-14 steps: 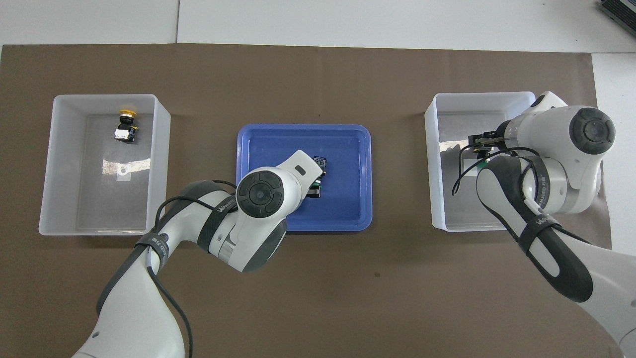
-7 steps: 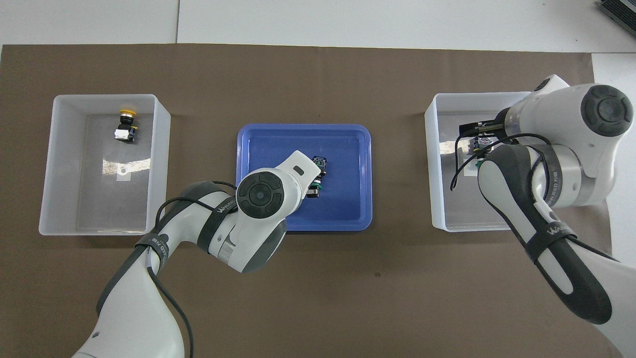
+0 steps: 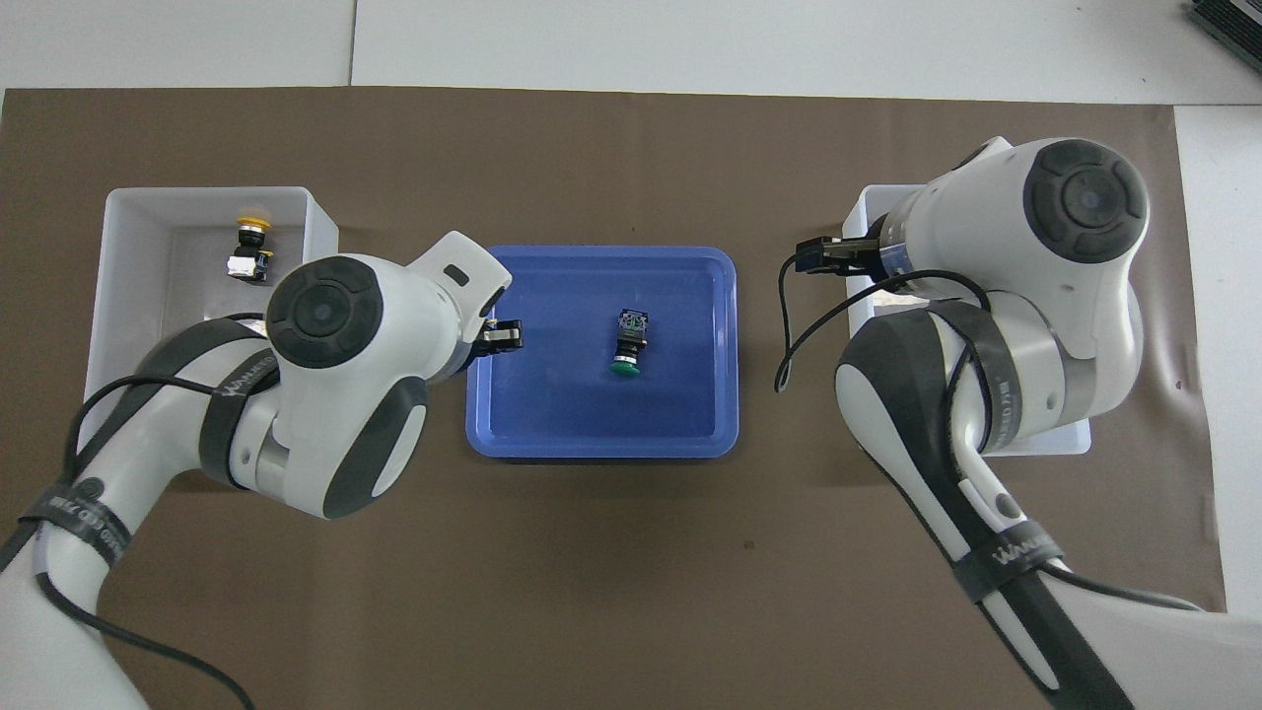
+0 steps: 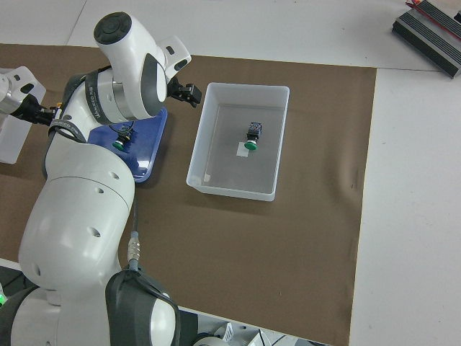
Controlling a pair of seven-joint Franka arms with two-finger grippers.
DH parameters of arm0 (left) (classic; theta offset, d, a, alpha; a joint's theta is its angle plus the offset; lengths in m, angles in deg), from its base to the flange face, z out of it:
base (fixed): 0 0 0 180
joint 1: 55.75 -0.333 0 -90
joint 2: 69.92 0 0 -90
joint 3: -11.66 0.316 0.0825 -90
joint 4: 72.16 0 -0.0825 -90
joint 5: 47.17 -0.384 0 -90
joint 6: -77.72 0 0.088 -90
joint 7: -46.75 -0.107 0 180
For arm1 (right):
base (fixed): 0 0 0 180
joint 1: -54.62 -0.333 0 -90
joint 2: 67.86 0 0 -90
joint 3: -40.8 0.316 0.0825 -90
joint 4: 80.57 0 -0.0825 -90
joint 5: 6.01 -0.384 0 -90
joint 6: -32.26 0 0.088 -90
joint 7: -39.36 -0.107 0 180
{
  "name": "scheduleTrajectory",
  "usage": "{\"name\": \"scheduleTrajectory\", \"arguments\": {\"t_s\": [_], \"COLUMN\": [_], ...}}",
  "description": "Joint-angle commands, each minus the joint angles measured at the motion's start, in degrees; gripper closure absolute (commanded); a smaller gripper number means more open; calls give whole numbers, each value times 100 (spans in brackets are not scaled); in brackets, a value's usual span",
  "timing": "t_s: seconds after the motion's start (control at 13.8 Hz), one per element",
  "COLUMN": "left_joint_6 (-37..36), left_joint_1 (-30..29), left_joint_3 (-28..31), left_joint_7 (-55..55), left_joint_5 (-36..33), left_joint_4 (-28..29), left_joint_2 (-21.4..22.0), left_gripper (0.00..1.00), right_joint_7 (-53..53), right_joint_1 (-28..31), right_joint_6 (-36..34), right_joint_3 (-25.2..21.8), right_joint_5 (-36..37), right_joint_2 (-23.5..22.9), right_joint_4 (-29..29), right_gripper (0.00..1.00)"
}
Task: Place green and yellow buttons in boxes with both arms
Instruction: 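Place the yellow button in the bin while the right gripper grasps the last green button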
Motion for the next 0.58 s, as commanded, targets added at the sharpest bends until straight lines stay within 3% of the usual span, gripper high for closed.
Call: {"name": "scheduleTrajectory", "arguments": {"t_s": [0.0,0.36,0.51], "left_joint_6": [-102,635,829], "left_joint_1": [-696,-2164,-2543], "left_joint_3": [-48,-66,-74], "left_joint_7": [-658,-2432,-2821], "left_joint_5": [-95,-86,-78], "left_joint_4": [41,-145,-22], "left_joint_2": [204,2,10], "left_gripper": [100,100,100], "right_joint_7": [-798,-2530,-2647], "right_joint_1": [-539,-1340,-1411], "right_joint_6": [447,800,1219], "right_joint_3": [0,17,26], "right_joint_5": [-107,-11,-10], "right_joint_2": [-357,-1674,-1905], "right_joint_4": [-101,-1128,-1139], "right_gripper": [0,0,0]}}
